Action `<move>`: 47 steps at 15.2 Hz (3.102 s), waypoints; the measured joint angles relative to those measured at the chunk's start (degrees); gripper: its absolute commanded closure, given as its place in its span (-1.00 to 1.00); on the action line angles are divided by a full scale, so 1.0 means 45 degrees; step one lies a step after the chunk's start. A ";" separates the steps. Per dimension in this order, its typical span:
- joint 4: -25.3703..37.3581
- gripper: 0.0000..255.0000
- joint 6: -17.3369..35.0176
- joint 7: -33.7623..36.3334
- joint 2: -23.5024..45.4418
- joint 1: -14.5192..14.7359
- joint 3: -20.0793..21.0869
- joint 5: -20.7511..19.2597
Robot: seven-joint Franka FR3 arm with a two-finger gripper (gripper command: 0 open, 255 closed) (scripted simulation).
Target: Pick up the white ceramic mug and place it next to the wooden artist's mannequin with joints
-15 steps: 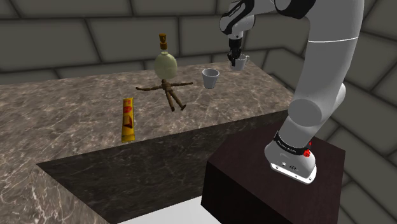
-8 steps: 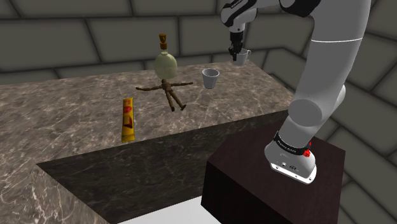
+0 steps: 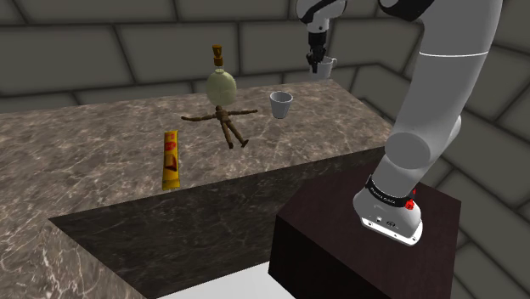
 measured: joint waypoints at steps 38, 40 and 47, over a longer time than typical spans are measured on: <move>-0.5778 1.00 -0.1789 0.8277 -0.6968 0.3870 0.4365 -0.0498; -0.5867 1.00 -0.1768 0.8892 -0.6999 0.4157 0.4787 -0.0268; -0.5741 1.00 -0.1860 1.1008 -0.6886 0.5135 0.6245 0.0537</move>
